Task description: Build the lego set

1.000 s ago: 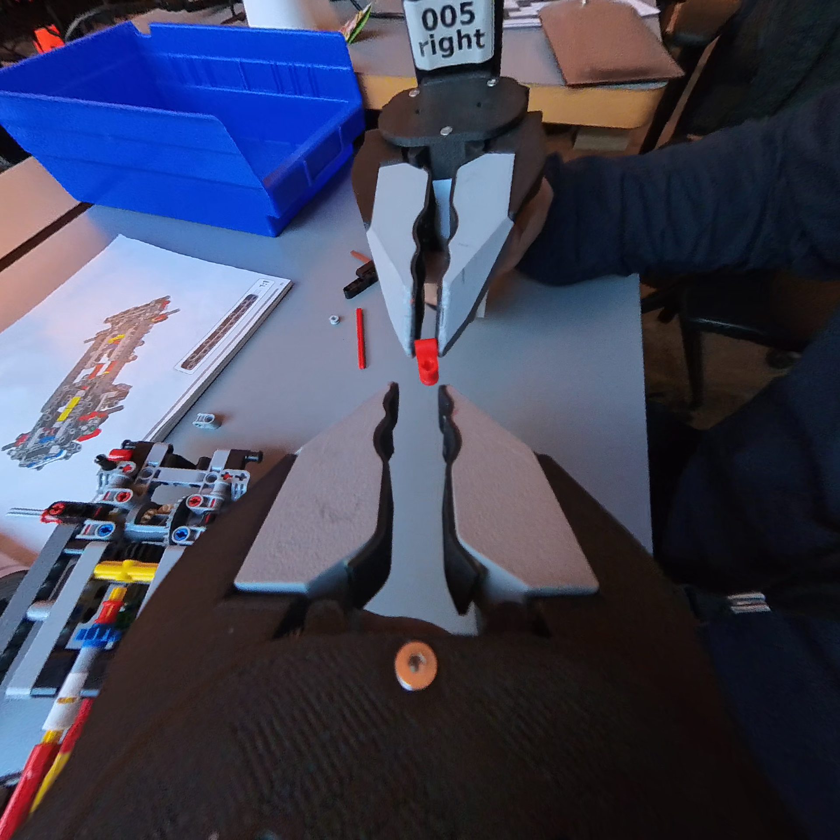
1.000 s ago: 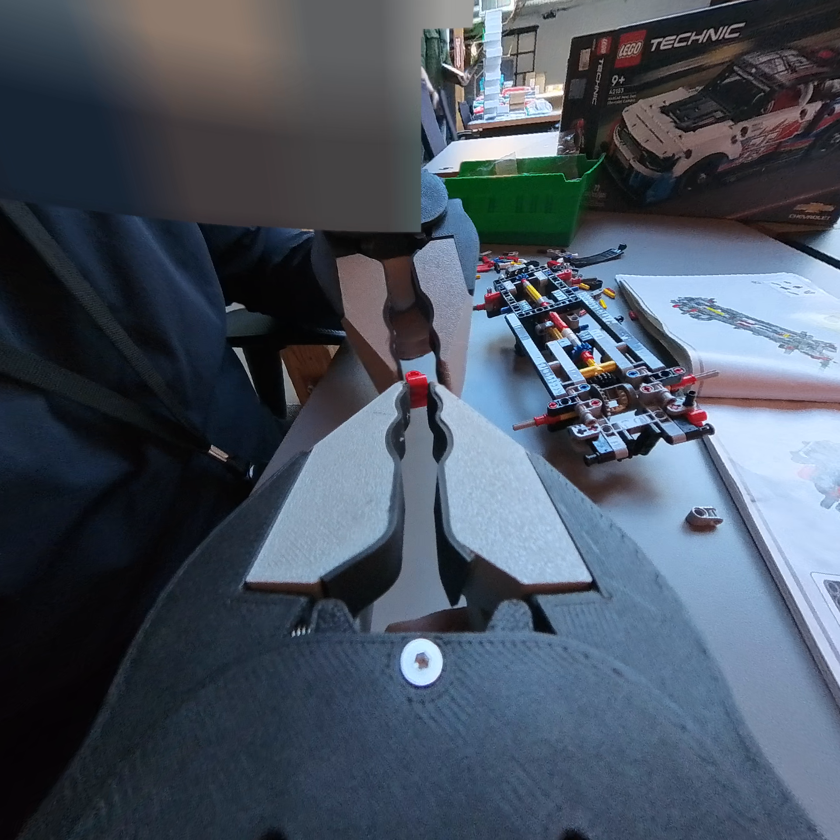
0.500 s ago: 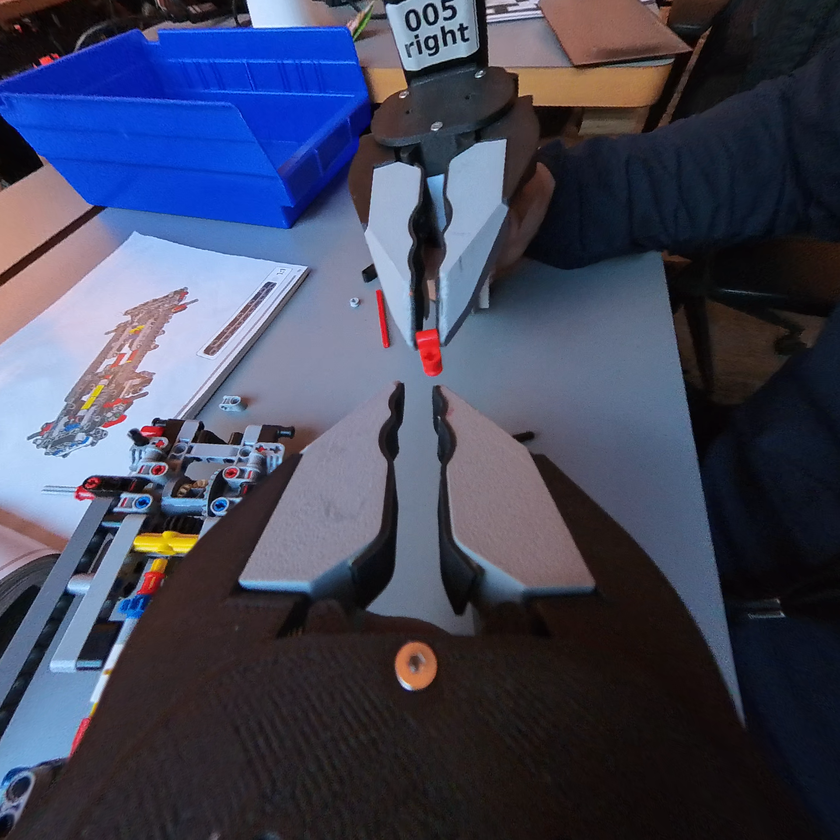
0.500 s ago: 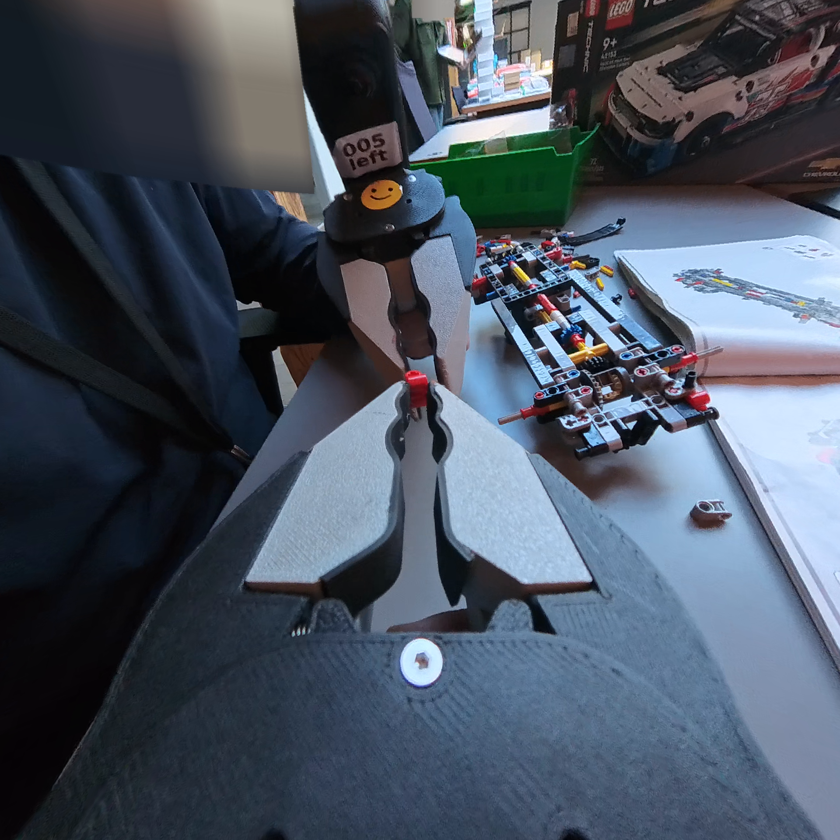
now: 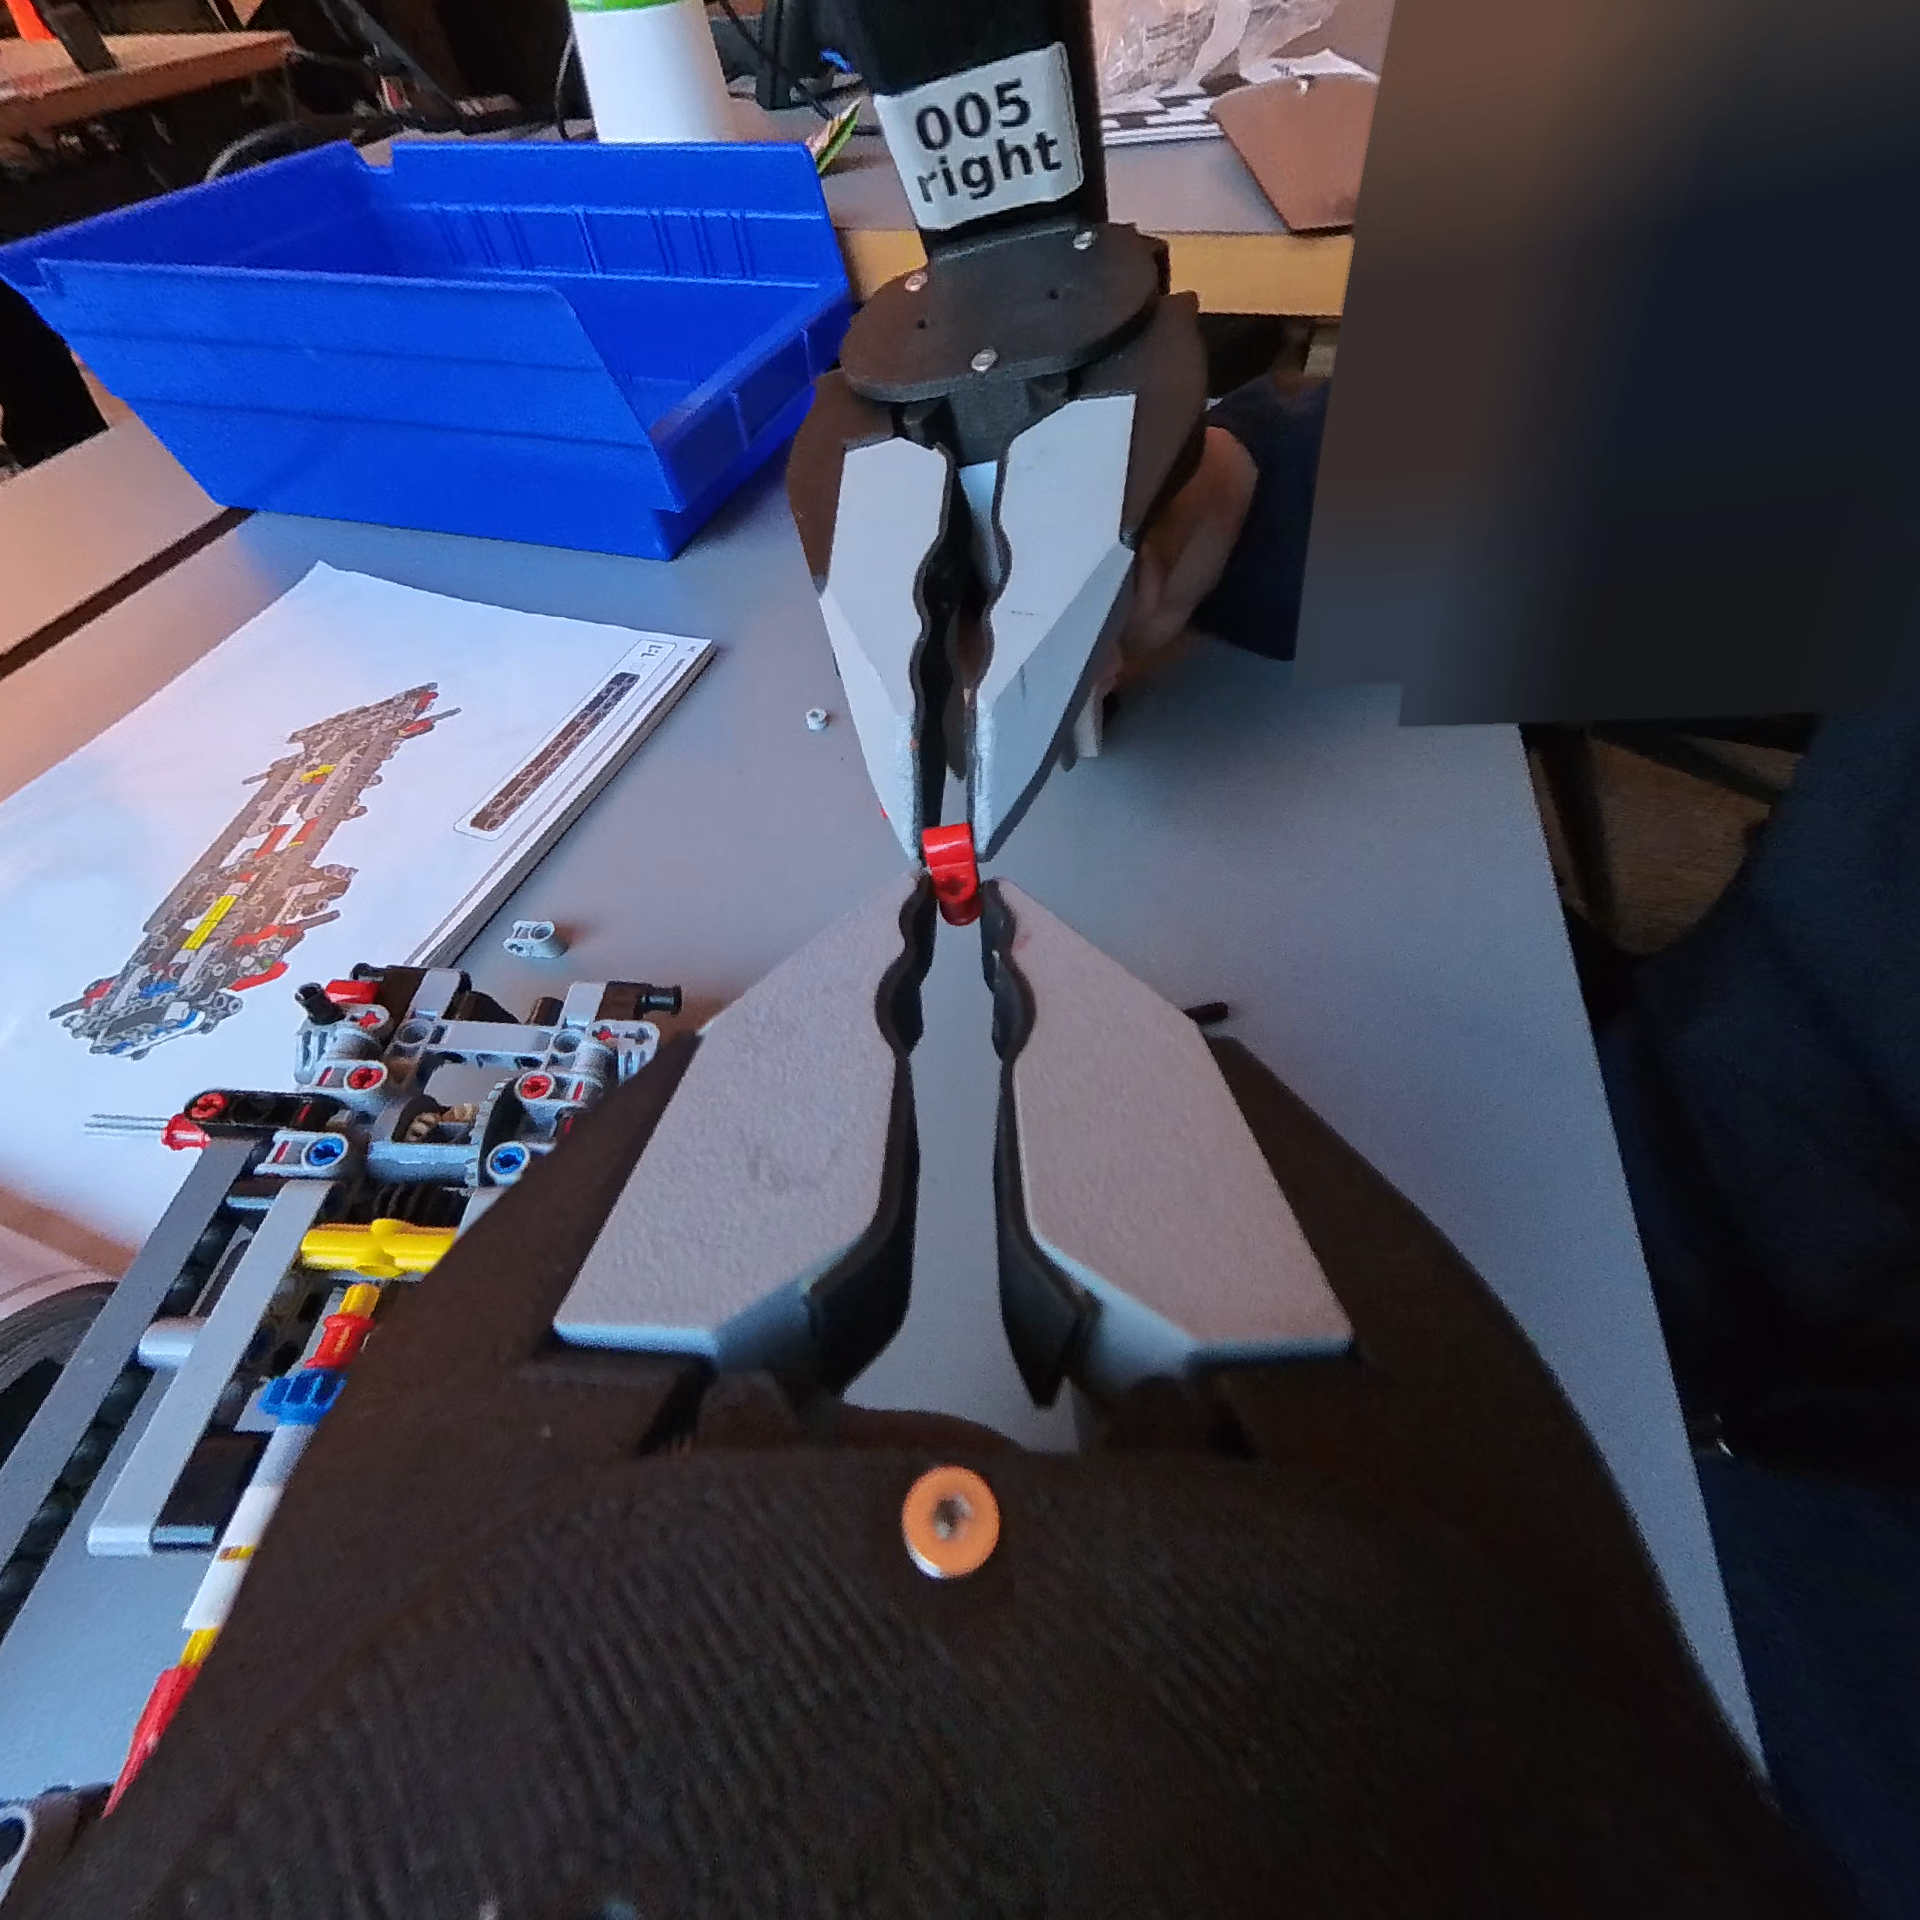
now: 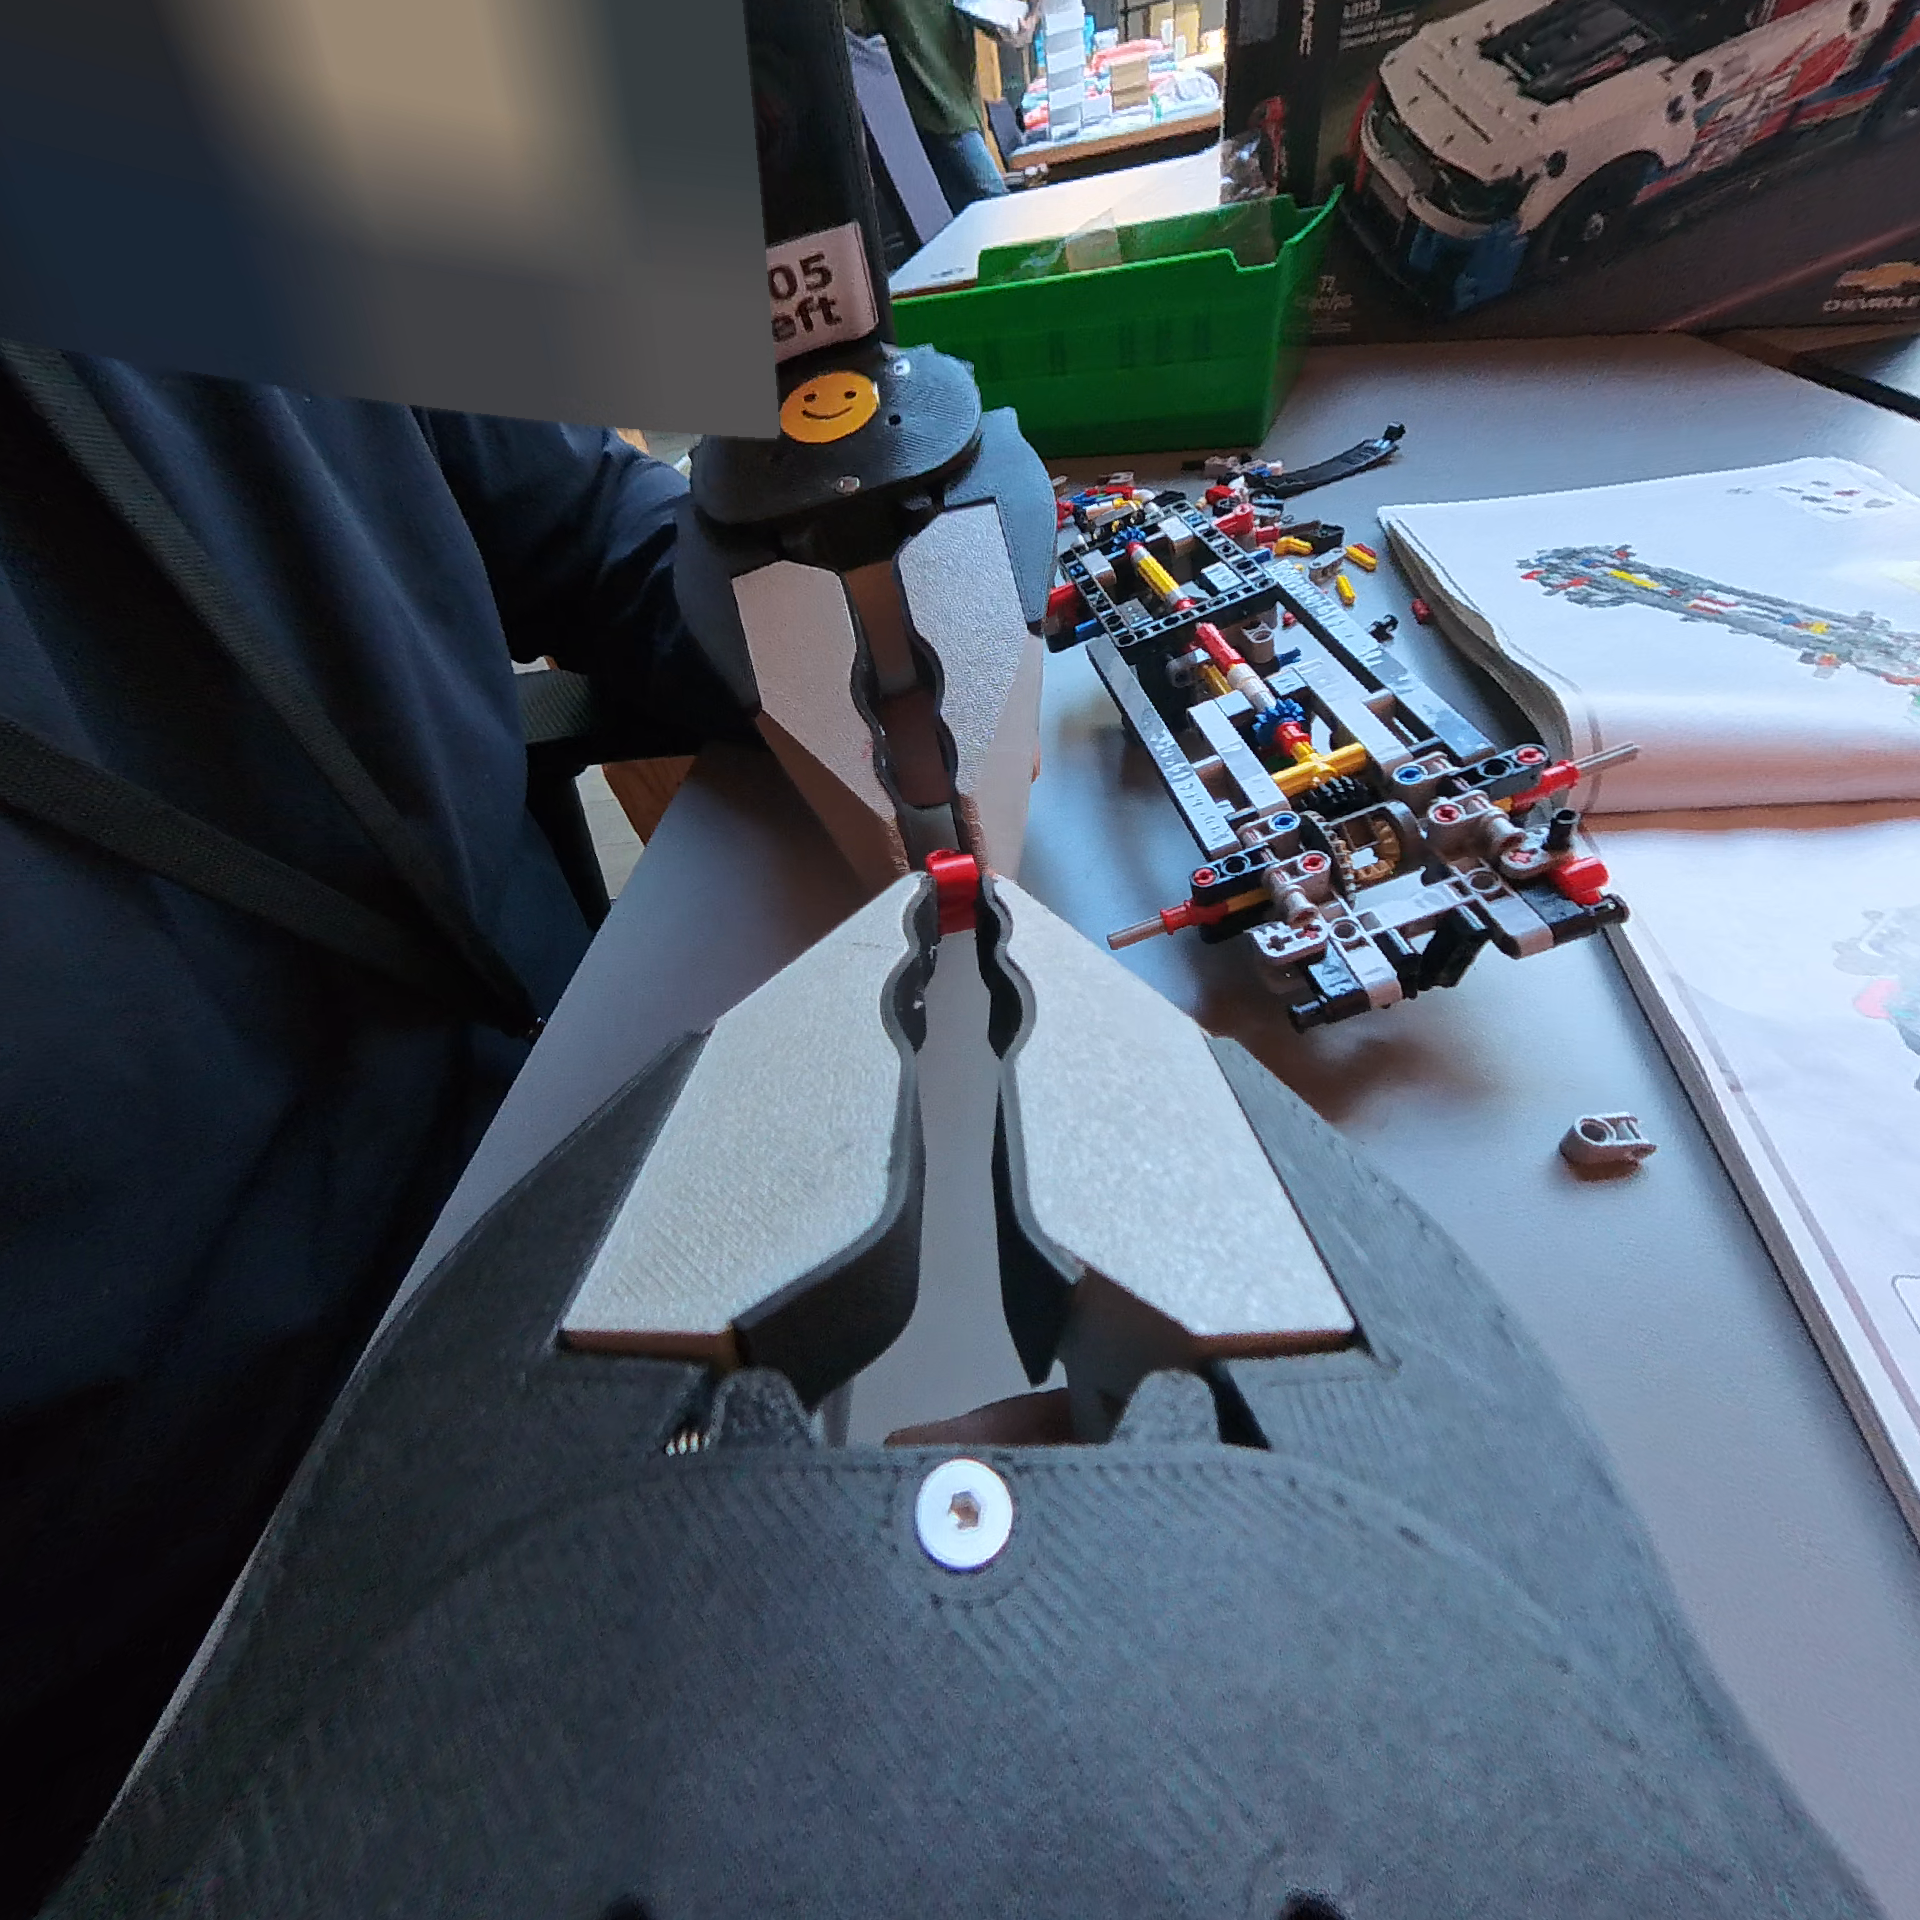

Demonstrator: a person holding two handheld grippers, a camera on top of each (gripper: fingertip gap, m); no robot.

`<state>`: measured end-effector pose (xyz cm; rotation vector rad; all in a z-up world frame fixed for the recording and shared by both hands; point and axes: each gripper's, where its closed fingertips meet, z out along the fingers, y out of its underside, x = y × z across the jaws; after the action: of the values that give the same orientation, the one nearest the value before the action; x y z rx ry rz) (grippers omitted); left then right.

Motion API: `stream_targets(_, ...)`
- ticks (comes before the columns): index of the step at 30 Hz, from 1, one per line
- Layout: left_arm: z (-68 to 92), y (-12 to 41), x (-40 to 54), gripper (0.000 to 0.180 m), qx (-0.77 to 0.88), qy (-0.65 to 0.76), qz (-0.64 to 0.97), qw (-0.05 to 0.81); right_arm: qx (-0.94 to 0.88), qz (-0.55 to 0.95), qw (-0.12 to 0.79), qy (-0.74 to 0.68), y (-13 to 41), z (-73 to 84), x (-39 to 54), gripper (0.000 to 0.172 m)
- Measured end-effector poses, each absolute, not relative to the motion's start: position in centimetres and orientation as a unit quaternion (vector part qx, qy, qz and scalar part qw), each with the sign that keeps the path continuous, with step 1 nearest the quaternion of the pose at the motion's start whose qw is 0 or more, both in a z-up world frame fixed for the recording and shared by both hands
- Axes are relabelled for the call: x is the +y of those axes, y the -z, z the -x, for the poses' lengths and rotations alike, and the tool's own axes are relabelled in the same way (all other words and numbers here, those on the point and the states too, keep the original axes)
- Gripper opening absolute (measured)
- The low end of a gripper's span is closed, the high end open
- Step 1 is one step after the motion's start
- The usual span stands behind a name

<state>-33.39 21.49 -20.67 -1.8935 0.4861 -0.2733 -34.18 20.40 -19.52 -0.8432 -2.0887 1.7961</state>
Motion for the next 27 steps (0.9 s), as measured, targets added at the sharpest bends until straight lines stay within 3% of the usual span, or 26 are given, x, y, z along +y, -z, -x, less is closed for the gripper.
stream_targets(13,34.3,23.4,21.6,0.005,0.199,0.080,0.857,0.469,-0.767,0.283,0.206,-0.538,21.0,34.4,20.8,0.011)
stream_targets(27,33.6,23.6,21.1,0.005,0.263,0.029,0.849,0.457,-0.800,0.259,0.217,-0.495,22.3,34.1,20.3,0.005)
